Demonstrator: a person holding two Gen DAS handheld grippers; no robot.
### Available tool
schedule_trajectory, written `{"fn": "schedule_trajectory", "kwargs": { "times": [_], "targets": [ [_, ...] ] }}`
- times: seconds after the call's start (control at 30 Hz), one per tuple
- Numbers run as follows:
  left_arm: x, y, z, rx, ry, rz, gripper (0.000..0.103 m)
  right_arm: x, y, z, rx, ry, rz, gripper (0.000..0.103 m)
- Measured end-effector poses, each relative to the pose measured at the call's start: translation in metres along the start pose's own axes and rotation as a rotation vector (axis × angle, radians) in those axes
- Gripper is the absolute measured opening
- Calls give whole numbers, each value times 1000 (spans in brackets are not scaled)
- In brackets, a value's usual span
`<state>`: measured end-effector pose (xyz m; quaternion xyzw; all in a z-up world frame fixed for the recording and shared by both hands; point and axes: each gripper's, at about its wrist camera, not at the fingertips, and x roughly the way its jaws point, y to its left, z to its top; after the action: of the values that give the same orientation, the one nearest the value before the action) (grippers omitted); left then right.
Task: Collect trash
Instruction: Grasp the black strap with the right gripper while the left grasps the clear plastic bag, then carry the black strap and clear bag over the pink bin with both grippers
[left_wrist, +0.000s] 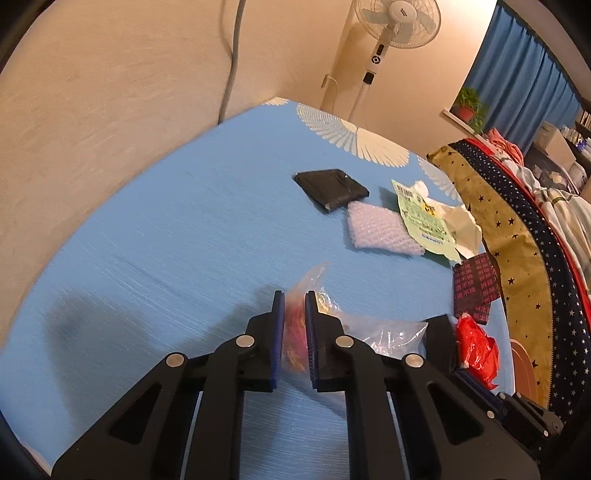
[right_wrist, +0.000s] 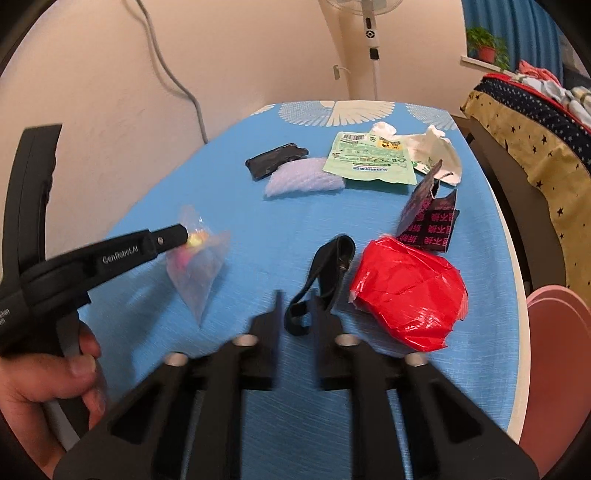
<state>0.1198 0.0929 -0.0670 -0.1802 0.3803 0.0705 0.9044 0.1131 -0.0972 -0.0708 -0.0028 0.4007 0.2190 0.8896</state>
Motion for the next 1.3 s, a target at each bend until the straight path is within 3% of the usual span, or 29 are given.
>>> {"fn": "schedule_trajectory", "kwargs": {
  "times": [0.43, 1.3],
  "targets": [
    [-26, -6, 2, 15, -68, -8, 10, -48, -3, 9, 5, -117, 1, 2],
    [-58, -63, -26, 113, -98, -140, 9, -144, -55, 3, 121, -276, -141, 2]
  ]
}}
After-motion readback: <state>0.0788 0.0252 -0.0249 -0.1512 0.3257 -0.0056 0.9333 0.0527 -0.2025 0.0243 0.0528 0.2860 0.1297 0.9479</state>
